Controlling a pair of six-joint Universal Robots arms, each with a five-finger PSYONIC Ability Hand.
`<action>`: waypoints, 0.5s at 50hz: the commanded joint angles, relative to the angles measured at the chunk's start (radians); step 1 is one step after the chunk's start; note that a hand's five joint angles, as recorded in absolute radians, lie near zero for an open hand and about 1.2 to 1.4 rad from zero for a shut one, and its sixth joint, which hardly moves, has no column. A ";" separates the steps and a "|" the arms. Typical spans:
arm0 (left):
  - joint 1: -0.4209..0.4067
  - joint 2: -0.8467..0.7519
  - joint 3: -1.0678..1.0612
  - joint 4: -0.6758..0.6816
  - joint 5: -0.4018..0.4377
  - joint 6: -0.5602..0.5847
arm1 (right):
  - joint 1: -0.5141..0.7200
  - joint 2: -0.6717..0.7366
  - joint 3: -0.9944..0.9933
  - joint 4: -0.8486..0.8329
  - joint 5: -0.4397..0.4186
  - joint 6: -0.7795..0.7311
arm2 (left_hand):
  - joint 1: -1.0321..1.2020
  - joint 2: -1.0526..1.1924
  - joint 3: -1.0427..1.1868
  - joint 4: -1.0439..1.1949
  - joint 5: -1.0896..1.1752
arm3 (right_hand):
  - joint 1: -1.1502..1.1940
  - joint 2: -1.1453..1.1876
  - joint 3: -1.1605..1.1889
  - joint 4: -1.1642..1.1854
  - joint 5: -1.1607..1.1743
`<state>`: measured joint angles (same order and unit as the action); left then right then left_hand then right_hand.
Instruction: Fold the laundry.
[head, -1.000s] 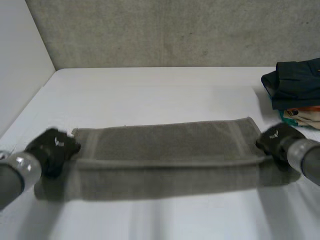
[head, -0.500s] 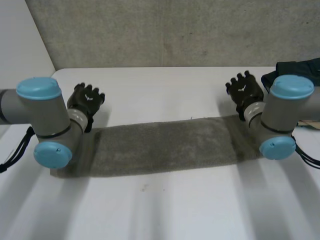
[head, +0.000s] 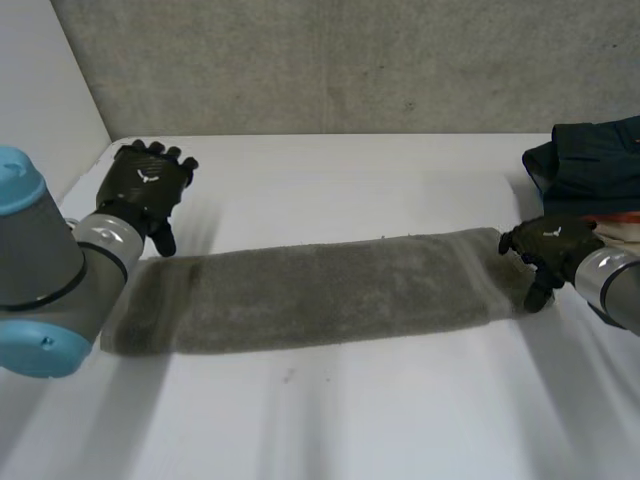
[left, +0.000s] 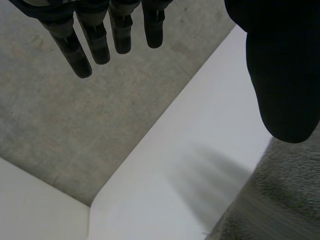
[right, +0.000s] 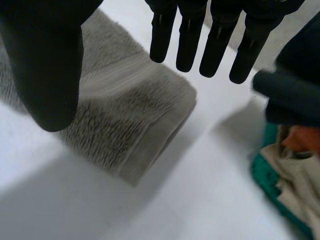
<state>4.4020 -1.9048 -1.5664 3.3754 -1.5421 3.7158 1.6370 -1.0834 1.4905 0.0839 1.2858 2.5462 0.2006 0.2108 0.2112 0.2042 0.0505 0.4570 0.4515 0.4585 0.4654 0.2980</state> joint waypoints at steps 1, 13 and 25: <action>-0.019 -0.008 -0.034 0.041 0.014 0.001 | -0.019 0.122 -0.006 -0.096 -0.031 -0.011 | -0.026 -0.036 -0.037 -0.030 -0.050 | 0.279 0.284 0.277 0.270 0.263; -0.019 0.032 -0.049 0.039 0.013 0.001 | -0.163 -0.039 0.100 -0.184 0.121 -0.046 | -0.026 -0.036 -0.037 -0.030 -0.050 | 0.939 0.945 0.938 0.931 0.924; -0.021 0.145 -0.122 0.041 0.016 -0.001 | -0.233 -0.161 0.152 -0.231 0.214 -0.408 | -0.026 -0.036 -0.037 -0.030 -0.050 | 0.939 0.945 0.938 0.931 0.924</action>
<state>4.3815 -1.8110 -1.6508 3.4146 -1.5278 3.7163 1.4150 -1.2061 1.6374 -0.1158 1.4396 2.3005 0.2007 0.2108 0.2113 0.2042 0.0505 1.1157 1.1774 1.1850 1.1962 0.9793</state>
